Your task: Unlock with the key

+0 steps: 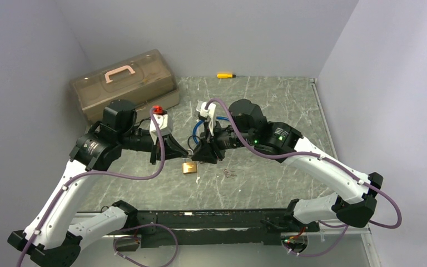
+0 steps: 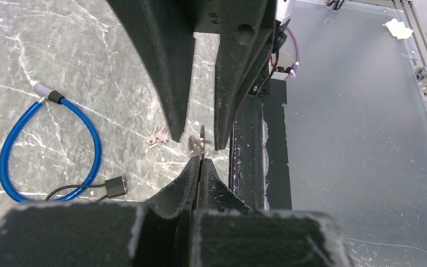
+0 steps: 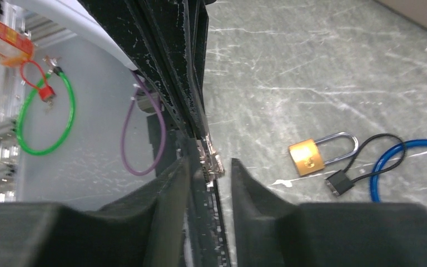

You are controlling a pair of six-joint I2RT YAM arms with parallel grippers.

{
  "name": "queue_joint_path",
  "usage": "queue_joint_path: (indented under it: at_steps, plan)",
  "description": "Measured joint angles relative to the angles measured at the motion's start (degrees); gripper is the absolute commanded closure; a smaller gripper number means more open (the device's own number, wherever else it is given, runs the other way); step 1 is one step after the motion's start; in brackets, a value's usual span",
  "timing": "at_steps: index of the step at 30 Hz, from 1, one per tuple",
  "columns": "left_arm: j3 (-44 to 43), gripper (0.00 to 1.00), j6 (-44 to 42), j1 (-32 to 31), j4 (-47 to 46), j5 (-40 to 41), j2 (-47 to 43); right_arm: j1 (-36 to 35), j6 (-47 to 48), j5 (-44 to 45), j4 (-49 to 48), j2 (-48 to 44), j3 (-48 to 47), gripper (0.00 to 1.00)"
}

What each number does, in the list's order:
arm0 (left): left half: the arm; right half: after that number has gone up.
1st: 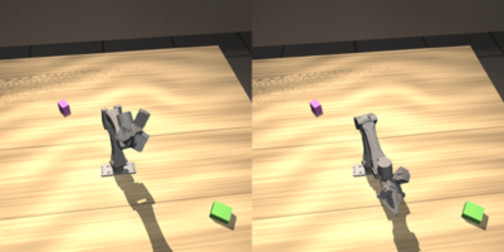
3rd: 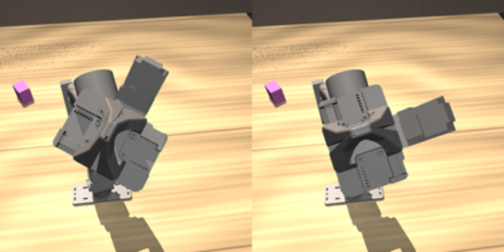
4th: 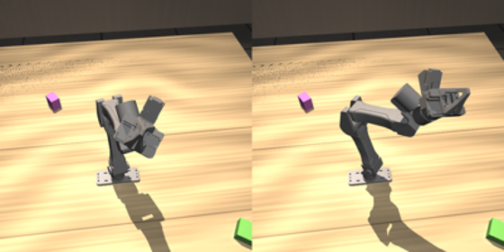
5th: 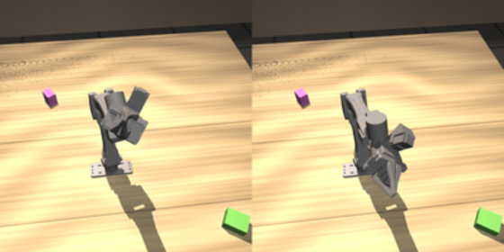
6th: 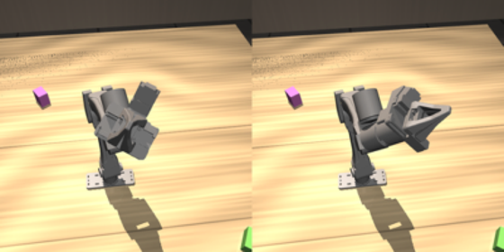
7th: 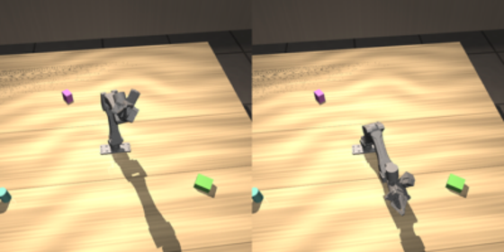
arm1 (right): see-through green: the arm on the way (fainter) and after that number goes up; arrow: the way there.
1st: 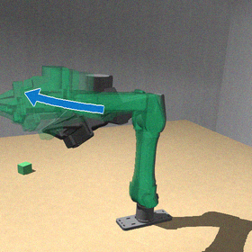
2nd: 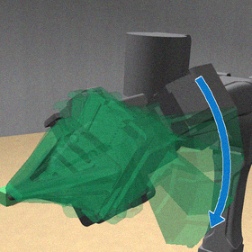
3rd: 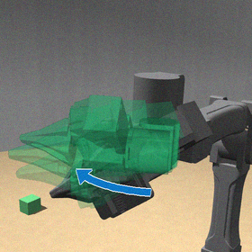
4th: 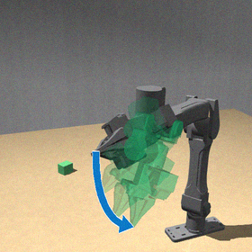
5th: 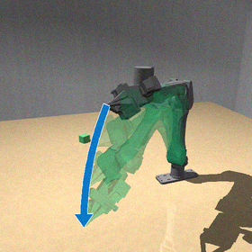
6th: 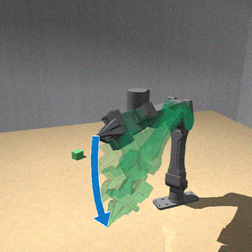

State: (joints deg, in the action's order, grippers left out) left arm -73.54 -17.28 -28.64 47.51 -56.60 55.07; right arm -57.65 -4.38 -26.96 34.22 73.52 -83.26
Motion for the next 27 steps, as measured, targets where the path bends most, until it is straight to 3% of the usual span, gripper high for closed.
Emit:
queue_joint_path:
  at_steps: [2, 10, 14, 19, 27]
  plan:
    - [0.0, 1.0, 0.0, 0.0, 0.0, 0.1, -0.2, 0.0, 0.5, 0.6, 0.0, 0.0, 0.0, 0.39]
    - [0.0, 1.0, 0.0, -0.1, 0.5, 0.0, -0.5, 0.0, 1.4, 4.3, -0.1, -1.7, 0.0, 0.35]
    - [0.0, 1.0, -0.2, -0.1, 0.8, 0.0, -0.5, 0.1, 1.4, 4.0, -3.3, -5.1, 2.5, 0.38]
    - [0.0, 1.0, 0.3, -0.1, 0.7, -0.1, -0.5, 0.1, 0.4, 0.5, -11.0, -8.1, 8.7, 0.54]
    - [0.0, 1.0, 0.5, -0.1, 0.8, -0.8, -0.5, 1.1, -1.7, -4.7, -17.2, -7.1, 11.7, 0.59]
